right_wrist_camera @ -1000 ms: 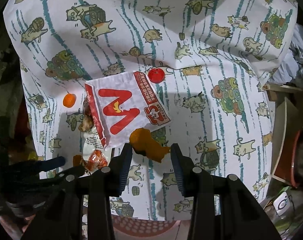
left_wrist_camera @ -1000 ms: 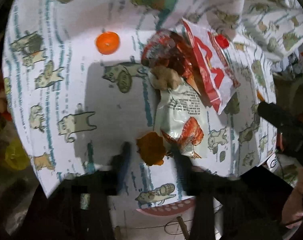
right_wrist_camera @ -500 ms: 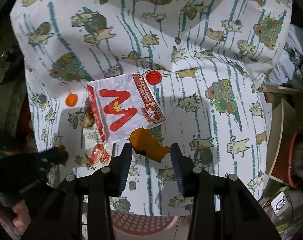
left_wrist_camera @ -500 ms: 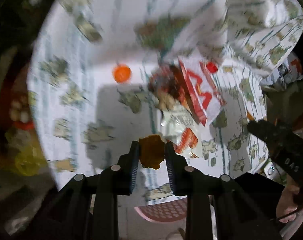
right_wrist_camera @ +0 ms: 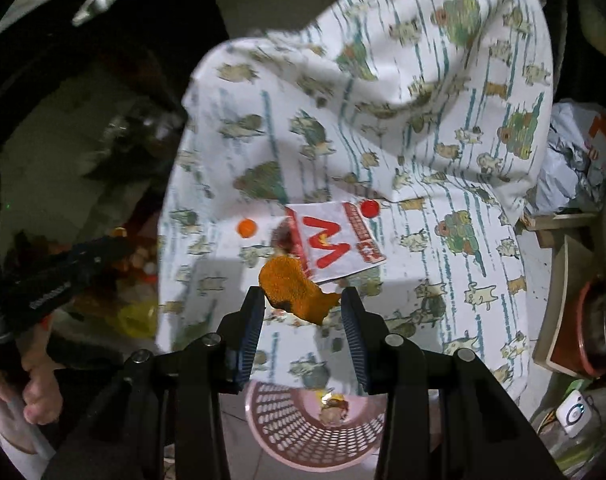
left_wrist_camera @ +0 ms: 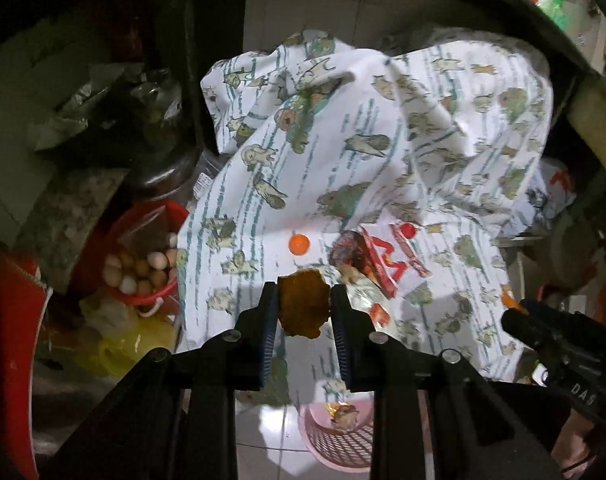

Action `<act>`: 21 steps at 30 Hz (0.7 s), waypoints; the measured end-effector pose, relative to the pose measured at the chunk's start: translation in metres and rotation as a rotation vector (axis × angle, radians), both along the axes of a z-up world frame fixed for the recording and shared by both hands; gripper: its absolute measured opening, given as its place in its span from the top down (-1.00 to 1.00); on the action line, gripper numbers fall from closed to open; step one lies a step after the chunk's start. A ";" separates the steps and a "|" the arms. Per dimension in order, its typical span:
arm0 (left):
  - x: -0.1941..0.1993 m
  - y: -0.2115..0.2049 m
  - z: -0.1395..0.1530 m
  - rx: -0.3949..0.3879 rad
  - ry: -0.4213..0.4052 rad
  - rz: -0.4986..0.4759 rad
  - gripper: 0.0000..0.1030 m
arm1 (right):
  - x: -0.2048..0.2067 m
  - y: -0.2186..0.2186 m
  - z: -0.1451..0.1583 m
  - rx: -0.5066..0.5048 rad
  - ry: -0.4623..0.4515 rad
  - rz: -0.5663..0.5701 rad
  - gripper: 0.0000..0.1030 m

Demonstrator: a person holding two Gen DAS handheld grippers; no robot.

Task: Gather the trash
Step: 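Carry the orange peel in the right tool and orange piece in the left tool over the basket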

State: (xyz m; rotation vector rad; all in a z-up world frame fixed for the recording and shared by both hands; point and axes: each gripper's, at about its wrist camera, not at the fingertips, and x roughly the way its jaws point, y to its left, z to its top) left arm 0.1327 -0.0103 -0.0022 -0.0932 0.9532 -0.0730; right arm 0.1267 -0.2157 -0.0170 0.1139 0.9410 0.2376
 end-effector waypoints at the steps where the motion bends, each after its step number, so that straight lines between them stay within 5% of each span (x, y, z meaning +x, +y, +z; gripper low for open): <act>1: -0.006 0.000 -0.001 -0.016 0.007 0.003 0.52 | -0.008 0.003 0.001 -0.007 -0.006 0.011 0.19; 14: -0.048 -0.014 -0.041 -0.023 0.126 -0.042 0.52 | -0.059 0.017 -0.013 -0.043 0.008 0.042 0.19; 21: -0.045 -0.011 -0.076 -0.036 0.237 -0.040 0.52 | -0.060 0.019 -0.044 -0.031 0.113 0.068 0.19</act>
